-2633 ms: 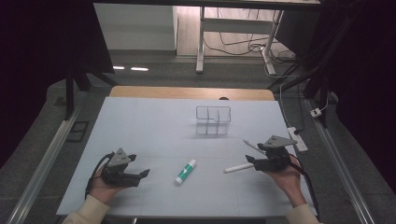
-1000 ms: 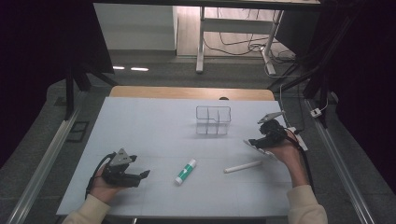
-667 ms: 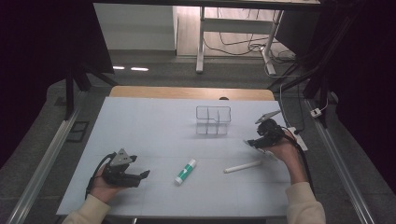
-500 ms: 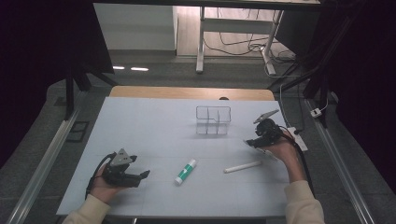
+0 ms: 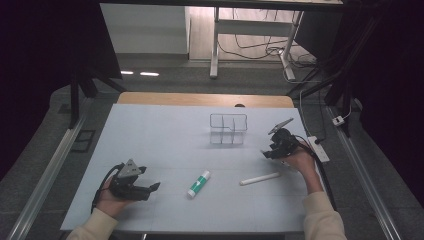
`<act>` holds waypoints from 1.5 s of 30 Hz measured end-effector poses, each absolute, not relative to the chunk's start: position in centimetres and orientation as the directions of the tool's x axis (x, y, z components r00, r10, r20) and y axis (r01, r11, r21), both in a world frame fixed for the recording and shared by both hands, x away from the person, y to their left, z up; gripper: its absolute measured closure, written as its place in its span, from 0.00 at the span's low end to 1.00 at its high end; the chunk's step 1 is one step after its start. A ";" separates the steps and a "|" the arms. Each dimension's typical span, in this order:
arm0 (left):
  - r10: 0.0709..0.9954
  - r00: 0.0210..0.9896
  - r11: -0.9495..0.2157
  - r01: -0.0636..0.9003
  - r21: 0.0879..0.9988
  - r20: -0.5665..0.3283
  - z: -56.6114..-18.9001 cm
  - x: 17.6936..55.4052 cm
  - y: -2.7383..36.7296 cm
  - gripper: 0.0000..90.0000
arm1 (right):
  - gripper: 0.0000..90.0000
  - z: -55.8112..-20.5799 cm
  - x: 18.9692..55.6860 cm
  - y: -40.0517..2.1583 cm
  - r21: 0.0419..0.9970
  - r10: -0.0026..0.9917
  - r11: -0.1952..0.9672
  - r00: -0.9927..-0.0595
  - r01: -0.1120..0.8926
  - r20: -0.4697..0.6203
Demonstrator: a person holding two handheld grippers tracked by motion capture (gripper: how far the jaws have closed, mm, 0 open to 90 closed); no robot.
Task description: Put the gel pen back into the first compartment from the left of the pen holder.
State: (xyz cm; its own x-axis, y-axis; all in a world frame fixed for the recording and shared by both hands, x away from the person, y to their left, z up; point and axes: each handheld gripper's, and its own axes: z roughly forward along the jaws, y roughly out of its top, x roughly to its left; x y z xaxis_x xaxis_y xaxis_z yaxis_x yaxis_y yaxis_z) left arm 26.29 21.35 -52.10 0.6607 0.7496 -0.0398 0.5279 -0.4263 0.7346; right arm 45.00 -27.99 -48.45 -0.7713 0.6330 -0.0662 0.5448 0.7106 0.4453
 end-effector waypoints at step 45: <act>0.757 0.652 -0.428 0.536 0.727 -0.035 -52.3 26.3 21.6 0.24 | 0.89 -49.5 45.5 -28.4 0.413 0.512 0.793 -0.857 0.447 -0.055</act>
